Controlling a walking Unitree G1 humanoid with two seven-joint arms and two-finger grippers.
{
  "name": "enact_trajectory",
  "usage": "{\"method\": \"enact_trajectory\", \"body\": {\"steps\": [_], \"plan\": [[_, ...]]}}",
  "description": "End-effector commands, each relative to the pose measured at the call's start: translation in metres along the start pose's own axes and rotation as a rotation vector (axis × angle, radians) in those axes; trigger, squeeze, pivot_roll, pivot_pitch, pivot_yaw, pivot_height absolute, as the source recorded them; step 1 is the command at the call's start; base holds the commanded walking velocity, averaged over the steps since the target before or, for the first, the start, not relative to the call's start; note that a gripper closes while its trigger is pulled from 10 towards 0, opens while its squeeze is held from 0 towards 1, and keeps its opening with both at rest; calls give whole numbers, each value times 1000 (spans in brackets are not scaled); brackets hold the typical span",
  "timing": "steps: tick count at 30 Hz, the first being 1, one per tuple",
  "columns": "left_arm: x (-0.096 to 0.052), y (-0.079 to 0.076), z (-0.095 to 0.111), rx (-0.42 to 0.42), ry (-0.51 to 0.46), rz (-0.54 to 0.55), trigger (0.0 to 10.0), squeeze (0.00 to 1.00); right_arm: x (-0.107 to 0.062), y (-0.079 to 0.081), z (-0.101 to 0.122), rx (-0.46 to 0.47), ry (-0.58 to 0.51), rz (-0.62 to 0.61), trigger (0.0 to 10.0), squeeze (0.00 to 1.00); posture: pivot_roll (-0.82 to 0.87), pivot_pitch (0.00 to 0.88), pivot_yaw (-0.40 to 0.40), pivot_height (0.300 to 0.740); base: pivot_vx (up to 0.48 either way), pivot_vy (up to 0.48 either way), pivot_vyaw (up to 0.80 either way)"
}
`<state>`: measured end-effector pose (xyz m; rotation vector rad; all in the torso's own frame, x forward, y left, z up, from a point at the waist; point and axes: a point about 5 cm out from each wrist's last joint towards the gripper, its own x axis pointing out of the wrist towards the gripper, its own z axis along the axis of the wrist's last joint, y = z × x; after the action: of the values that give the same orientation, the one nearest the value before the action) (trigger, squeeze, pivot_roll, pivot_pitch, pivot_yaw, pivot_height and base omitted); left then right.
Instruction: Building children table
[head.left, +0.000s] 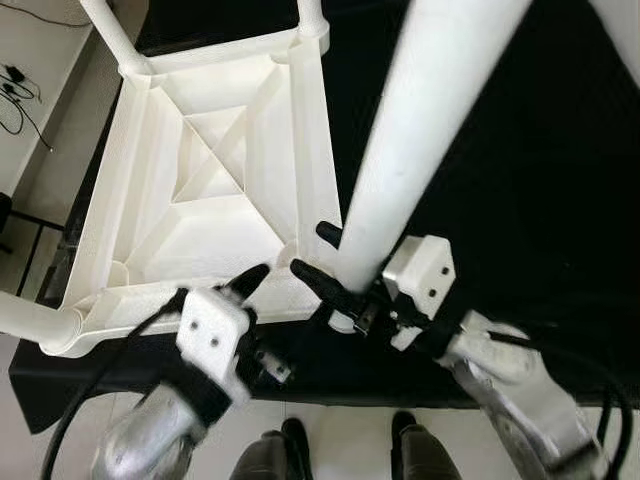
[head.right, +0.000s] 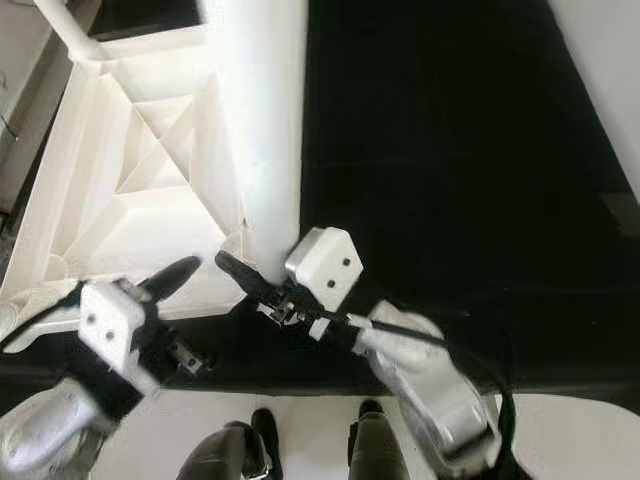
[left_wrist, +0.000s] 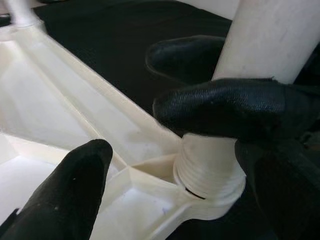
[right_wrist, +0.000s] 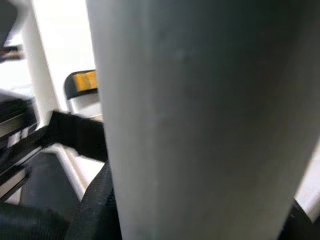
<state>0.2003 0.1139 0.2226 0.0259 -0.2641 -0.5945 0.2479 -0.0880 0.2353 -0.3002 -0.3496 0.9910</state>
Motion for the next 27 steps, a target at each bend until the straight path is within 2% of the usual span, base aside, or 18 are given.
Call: {"method": "enact_trajectory", "body": {"steps": [1, 4, 7, 8, 11, 16, 21, 23, 25, 27], "plan": [[3, 3, 16, -10, -81, -6, 10000, 0, 3, 17, -19, 67, 86, 163, 10000, 0, -31, 264, 129, 740, 0, 0, 0], [12, 11, 30, -3, -135, -26, 10000, 0, 7, 13, -17, 74, 94, 378, 10000, 0, -29, 249, 120, 740, 0, 0, 0], [15, 13, 34, 5, -144, -34, 10000, 0, 7, 4, -17, 89, 97, 530, 10000, 0, -25, 252, 111, 740, 0, 0, 0], [15, 13, 34, 5, -144, -34, 10000, 0, 7, 4, -17, 89, 97, 530, 10000, 0, -25, 252, 111, 740, 0, 0, 0], [13, 11, 33, -3, -119, -38, 10000, 0, 10, -13, -20, 171, 112, 662, 10000, 0, -18, 258, 106, 740, 0, 0, 0], [8, 4, 30, -36, -88, -34, 10000, 0, 15, -28, -21, 168, 125, 803, 10000, 0, 11, 281, 93, 740, 0, 0, 0], [1, -6, 26, -62, -38, -57, 10000, 0, 18, -31, -16, 193, 95, 879, 10000, 0, 28, 316, 92, 740, 0, 0, 0], [-3, -12, 22, -68, -7, -79, 10000, 0, 18, -31, -17, 190, 98, 893, 10000, 0, 35, 336, 94, 740, 0, 0, 0], [-14, -28, 13, -101, 66, -137, 10000, 0, 16, -32, -20, 187, 107, 913, 10000, 0, 43, 354, 99, 740, 0, 0, 0], [-19, -33, 10, -110, 95, -150, 10000, 0, 16, -34, -21, 190, 107, 917, 10000, 0, 46, 372, 105, 740, 0, 0, 0]]}}
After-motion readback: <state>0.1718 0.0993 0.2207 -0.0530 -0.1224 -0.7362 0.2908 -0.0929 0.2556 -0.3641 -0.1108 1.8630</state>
